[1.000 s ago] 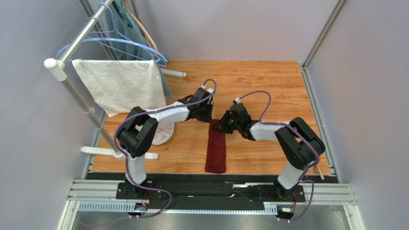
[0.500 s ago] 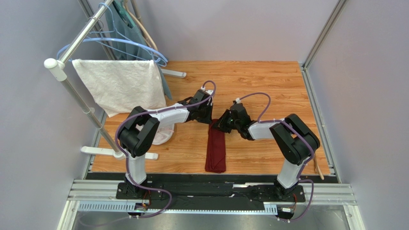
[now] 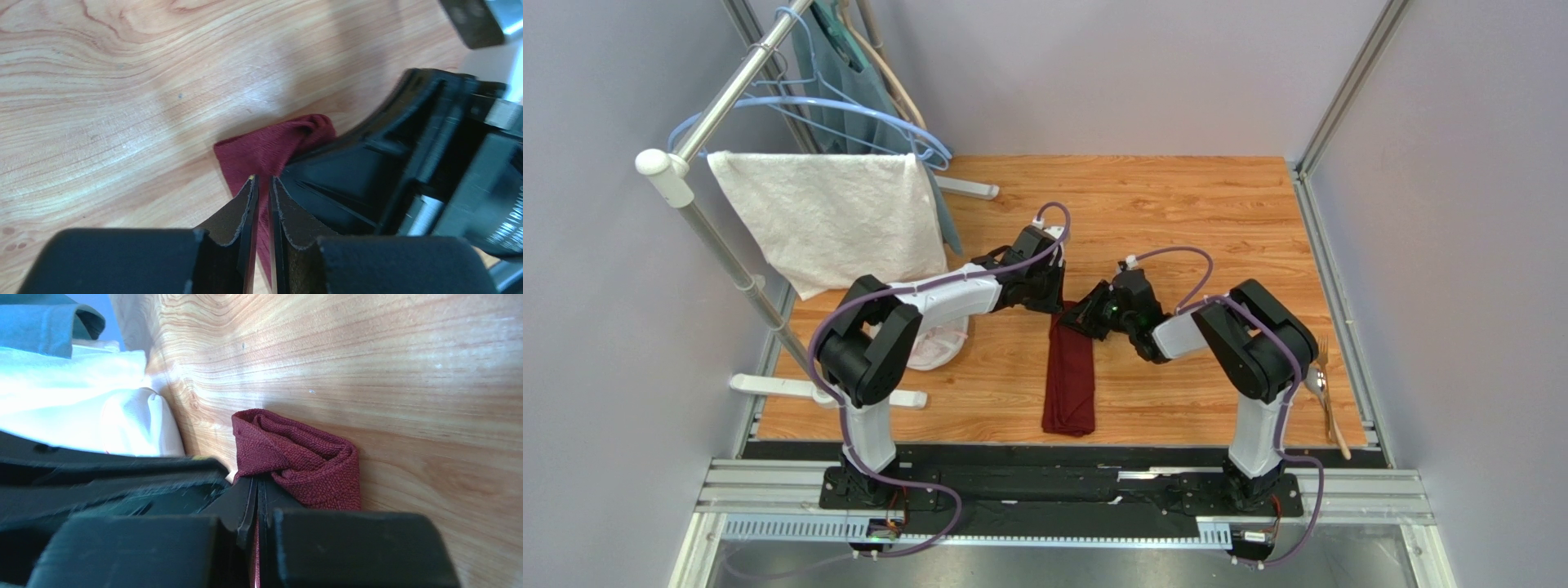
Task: Fold the napkin into a case and place the utensils inside
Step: Smooth out the smaller rectangle-folded napkin at the center of the board, then pick up the smaller rectangle-folded napkin from the center of the board.
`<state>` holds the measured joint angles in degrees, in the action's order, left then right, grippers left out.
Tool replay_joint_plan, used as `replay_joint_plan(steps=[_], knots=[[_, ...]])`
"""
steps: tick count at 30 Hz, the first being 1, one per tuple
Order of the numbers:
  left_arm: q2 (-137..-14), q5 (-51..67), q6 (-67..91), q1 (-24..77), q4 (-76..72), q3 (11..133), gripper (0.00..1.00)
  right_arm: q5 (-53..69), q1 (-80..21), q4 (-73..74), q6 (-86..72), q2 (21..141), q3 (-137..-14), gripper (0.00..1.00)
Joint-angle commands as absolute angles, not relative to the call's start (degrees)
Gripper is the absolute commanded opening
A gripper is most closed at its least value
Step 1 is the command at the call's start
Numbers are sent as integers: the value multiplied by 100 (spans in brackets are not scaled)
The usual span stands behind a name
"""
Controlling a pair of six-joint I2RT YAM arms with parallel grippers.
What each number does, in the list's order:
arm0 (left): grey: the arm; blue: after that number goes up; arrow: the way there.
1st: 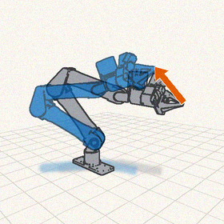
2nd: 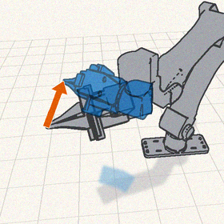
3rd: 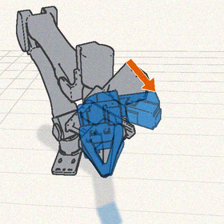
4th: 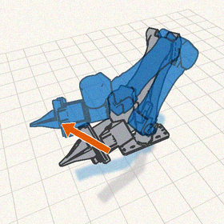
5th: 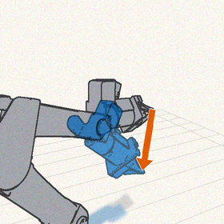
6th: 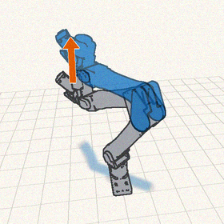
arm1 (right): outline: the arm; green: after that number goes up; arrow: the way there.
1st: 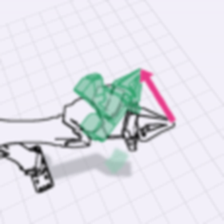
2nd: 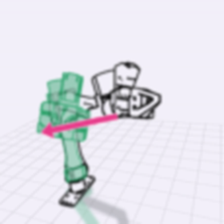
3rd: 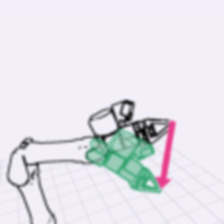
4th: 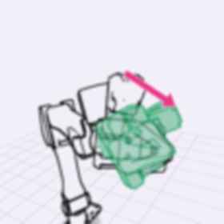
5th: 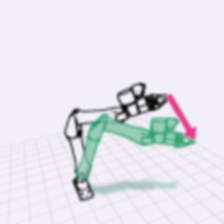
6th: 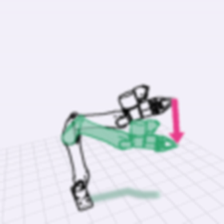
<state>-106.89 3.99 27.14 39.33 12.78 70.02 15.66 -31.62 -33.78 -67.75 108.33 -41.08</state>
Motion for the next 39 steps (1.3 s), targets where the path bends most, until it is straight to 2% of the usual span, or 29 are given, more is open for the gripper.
replay_joint_plan(steps=[1, 5, 9, 17, 20, 23, 27, 29, 31, 34, 35, 36, 37, 39], knots=[[-10397, 554, 2690, 3973, 1406, 7233, 17, 1388, -3094, -3516, -6803, 10951, -3929, 0], [-10625, 712, 2725, 3981, 1345, 7172, 14, 1503, -3085, -2736, -6532, 10557, -4086, 0], [-10652, 782, 2777, 3981, 1239, 7032, 14, 1468, -3094, -1048, -6030, 10082, -4587, 0], [-10749, 888, 2839, 3981, 1073, 6873, 13, 1275, -3120, 684, -5248, 9168, -4799, 7], [-10898, 923, 2839, 3981, 1029, 6838, 12, 854, -3322, 1448, -4589, 8694, -4878, 10], [-11127, 949, 2804, 3981, 1090, 6908, 10, 458, -3594, 1854, -4176, 8185, -4747, 22], [-10952, 862, 2839, 3981, 1142, 6943, 11, 9, -4042, 2258, -3885, 7998, -4790, 30], [-10557, 704, 2917, 3973, 1247, 6961, 13, -385, -4384, 2460, -3823, 7989, -4974, 36], [-10084, 581, 3032, 3946, 1475, 7066, 20, -849, -4752, 2819, -3788, 8042, -5150, 41], [-9347, -295, 3330, 3903, 2308, 7093, 23, -1343, -5106, 3400, -3753, 8244, -5668, 51], [-9143, -447, 3592, 3798, 2459, 6954, 24, -1397, -5150, 3506, -3762, 8296, -5886, 56], [-8923, -553, 3769, 3719, 2574, 6839, 24, -1467, -5264, 3663, -3753, 8358, -6010, 72], [-8451, -615, 3936, 3631, 2680, 6690, 25, -1555, -5308, 3726, -3753, 8506, -6116, 75], [-7957, -606, 4323, 3411, 2698, 6180, 25, -1617, -5422, 3945, -3849, 8709, -6441, 75]])
